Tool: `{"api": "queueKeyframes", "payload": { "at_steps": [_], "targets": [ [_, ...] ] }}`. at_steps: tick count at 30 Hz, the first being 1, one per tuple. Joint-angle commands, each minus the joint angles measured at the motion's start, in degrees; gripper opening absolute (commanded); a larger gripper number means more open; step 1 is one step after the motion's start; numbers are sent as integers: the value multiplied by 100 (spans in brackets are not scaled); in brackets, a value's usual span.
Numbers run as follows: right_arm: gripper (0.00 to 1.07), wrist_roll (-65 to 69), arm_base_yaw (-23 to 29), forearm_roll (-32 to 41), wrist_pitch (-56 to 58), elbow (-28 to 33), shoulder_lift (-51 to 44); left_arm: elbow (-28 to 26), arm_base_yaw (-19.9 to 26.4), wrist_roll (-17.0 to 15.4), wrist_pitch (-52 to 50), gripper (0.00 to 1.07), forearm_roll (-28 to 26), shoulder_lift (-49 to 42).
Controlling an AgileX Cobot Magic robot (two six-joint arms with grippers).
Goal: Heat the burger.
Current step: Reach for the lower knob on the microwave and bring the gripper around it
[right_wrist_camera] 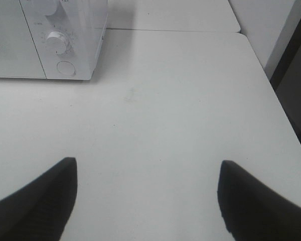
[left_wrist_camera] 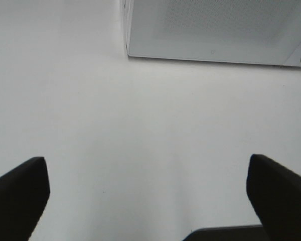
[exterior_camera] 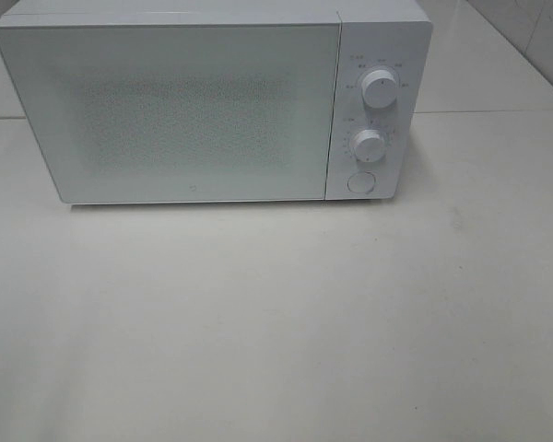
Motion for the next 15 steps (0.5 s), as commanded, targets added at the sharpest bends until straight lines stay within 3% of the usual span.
{"api": "queueKeyframes", "payload": {
  "at_steps": [1,15],
  "targets": [
    [76,-63,-40,0,0,34,-155,23,23,6,-34,100,0,-476],
    [76,-63,-40,6,0,34,-155,23,34,6,-29,100,17,-762]
  ]
}}
